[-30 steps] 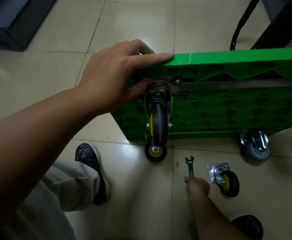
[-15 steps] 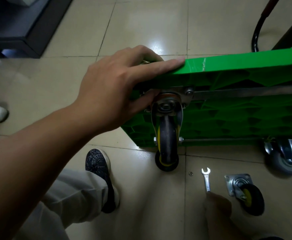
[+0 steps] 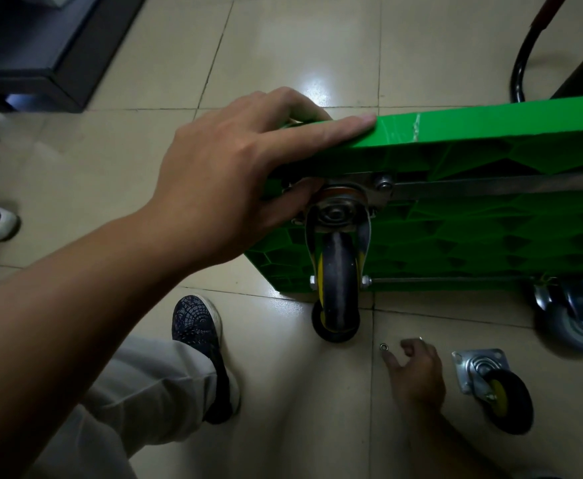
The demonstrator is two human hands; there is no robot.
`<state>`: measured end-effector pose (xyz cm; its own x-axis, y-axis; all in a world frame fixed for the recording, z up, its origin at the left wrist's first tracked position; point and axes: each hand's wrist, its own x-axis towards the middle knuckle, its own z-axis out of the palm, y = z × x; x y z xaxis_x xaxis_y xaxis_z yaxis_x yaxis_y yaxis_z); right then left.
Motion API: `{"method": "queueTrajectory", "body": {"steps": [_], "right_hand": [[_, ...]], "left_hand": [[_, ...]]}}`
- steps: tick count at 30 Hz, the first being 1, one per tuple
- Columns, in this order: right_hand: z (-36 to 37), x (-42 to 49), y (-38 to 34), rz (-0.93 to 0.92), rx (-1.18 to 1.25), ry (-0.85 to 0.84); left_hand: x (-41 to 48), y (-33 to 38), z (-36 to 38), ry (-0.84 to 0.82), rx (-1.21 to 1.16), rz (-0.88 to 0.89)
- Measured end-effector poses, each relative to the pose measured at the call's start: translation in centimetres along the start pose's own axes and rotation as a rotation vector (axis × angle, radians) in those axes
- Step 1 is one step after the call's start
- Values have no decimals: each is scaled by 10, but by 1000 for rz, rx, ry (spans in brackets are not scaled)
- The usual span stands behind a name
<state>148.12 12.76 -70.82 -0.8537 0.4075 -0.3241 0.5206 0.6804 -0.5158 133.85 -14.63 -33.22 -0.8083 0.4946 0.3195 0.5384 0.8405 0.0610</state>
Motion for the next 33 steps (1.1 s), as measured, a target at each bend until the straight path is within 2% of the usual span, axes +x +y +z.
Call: {"method": "queueTrajectory", "body": {"steps": [5,19,21,26,33], "right_hand": [[11,11,-20,-24,-10,-203],[5,2,-29,103,-68,-238],[-7,-2,-40,148,12,-200],[-64,-2,-97,297,405,-73],[-170,-21,-200,28,687,105]], "left_hand": [[0,0,2,1,-1,13],[-1,-2,2,0,-10,8],[0,-3,3,-4,-18,7],[2,-2,0,-4,-86,4],[1,1,-5,-17,-126,-12]]}}
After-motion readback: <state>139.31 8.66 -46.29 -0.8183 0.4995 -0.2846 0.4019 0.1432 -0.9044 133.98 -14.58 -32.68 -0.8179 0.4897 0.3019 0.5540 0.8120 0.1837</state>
